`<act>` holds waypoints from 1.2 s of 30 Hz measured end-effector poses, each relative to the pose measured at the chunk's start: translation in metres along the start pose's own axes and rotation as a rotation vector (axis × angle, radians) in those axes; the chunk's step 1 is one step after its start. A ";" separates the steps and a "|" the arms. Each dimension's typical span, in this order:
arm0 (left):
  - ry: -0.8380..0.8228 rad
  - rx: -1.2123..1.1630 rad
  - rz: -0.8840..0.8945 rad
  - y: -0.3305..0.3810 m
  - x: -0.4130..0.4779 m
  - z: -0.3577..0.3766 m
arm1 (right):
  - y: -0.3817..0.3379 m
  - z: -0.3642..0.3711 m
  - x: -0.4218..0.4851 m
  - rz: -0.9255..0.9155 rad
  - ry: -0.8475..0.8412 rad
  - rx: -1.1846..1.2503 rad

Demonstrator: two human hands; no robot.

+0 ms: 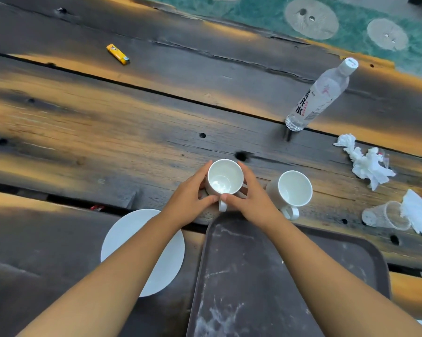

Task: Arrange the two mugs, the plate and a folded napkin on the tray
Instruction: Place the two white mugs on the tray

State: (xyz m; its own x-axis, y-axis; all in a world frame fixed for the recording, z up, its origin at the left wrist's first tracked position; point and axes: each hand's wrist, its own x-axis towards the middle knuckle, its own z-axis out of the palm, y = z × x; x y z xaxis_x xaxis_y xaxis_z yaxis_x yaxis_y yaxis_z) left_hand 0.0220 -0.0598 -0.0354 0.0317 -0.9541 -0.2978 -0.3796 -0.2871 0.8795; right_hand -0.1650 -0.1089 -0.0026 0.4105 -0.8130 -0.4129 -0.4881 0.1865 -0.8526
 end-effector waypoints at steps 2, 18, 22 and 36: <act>0.010 -0.029 0.011 0.000 0.002 0.001 | 0.003 0.000 0.002 -0.006 -0.003 0.029; 0.006 -0.168 0.047 0.036 -0.035 0.025 | 0.004 -0.021 -0.049 -0.093 0.064 0.125; -0.013 -0.197 0.001 0.042 -0.056 0.045 | 0.019 -0.023 -0.076 -0.086 0.077 0.146; -0.050 -0.248 -0.080 0.039 -0.099 0.088 | 0.050 -0.016 -0.131 -0.024 0.146 0.151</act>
State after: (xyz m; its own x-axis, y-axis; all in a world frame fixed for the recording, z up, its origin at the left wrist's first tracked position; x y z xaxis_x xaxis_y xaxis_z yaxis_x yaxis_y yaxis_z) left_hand -0.0777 0.0312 -0.0039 0.0045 -0.9237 -0.3830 -0.1392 -0.3799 0.9145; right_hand -0.2556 -0.0021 0.0137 0.2996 -0.8872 -0.3510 -0.3538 0.2383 -0.9044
